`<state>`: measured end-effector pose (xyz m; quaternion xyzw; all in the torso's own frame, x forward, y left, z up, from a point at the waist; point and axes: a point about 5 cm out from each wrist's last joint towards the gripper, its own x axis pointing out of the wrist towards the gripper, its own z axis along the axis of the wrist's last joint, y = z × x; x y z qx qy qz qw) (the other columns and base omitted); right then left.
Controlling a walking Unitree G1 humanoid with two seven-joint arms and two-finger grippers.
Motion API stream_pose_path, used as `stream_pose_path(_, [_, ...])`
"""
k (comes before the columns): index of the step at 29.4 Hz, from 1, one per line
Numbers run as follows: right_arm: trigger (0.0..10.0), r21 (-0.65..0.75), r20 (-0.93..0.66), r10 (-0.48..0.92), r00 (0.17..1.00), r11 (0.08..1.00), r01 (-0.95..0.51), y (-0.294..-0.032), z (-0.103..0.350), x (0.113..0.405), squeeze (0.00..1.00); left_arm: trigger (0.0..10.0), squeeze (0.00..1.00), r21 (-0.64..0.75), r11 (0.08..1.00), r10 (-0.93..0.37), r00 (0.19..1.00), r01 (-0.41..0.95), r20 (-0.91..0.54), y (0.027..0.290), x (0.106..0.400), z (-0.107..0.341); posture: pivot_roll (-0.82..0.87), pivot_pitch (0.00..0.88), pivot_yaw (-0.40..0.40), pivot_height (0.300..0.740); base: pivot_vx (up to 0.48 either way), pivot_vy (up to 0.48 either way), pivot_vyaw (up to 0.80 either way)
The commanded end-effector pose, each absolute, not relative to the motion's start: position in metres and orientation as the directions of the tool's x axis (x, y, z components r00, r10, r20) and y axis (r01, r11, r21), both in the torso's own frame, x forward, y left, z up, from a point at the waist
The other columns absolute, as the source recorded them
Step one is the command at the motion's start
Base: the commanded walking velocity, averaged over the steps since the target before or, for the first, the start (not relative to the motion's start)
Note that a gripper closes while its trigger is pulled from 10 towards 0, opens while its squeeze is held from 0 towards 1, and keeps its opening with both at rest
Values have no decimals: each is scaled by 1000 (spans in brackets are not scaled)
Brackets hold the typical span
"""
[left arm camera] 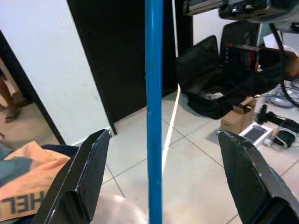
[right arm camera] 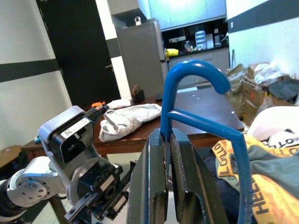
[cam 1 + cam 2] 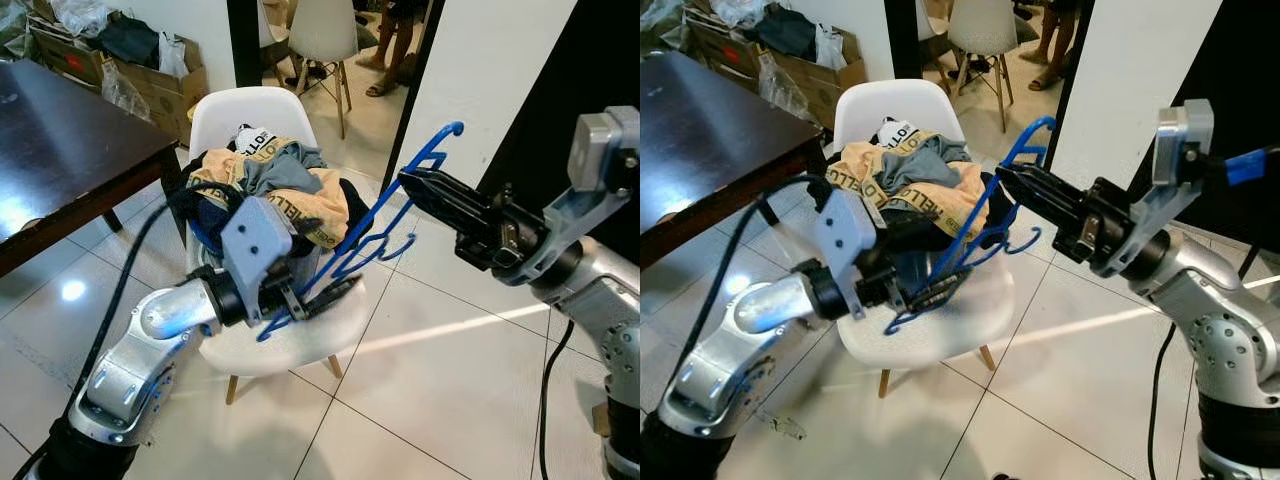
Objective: Hang hanger
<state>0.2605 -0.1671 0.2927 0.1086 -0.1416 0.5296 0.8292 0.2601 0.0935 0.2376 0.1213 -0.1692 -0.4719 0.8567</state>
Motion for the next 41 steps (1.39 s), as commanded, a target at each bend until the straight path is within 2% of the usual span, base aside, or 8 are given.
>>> stream_pose_path(1, [10000,26,339,852,399,416,-909,-166,291,258,0,10000,0,375,503,-863,479,779,162,92,256,237,12,129,-13,740,0,0,0])
stream_pose_path(15, [10000,19,330,872,362,377,-926,-160,293,253,0,10000,0,394,584,-807,563,710,181,107,265,242,13,131,-16,740,0,0,0])
stream_pose_path(16, [10000,17,333,875,351,367,-930,-159,294,251,0,1137,0,383,581,-810,558,718,182,105,265,241,8,134,-15,740,0,0,0])
stream_pose_path(18, [10000,16,337,878,339,355,-935,-158,295,249,0,0,0,370,576,-815,550,730,183,103,264,240,6,135,-12,740,0,0,0])
stream_pose_path(23, [10000,10,342,884,318,335,-942,-156,298,245,0,1176,0,331,548,-836,514,768,190,96,261,239,3,134,-9,740,0,0,0])
stream_pose_path(24, [10000,9,343,886,314,331,-944,-155,298,244,0,10000,0,322,533,-846,499,783,187,93,260,239,3,134,-7,740,0,0,0])
stream_pose_path(39, [10000,10,345,890,299,315,-949,-150,298,241,0,10000,0,337,512,-855,507,790,113,93,261,231,7,135,-4,740,0,0,0])
stream_pose_path(41, [10000,11,347,890,297,312,-950,-150,298,241,0,9176,0,338,513,-853,512,789,101,94,263,230,5,134,-3,740,0,0,0])
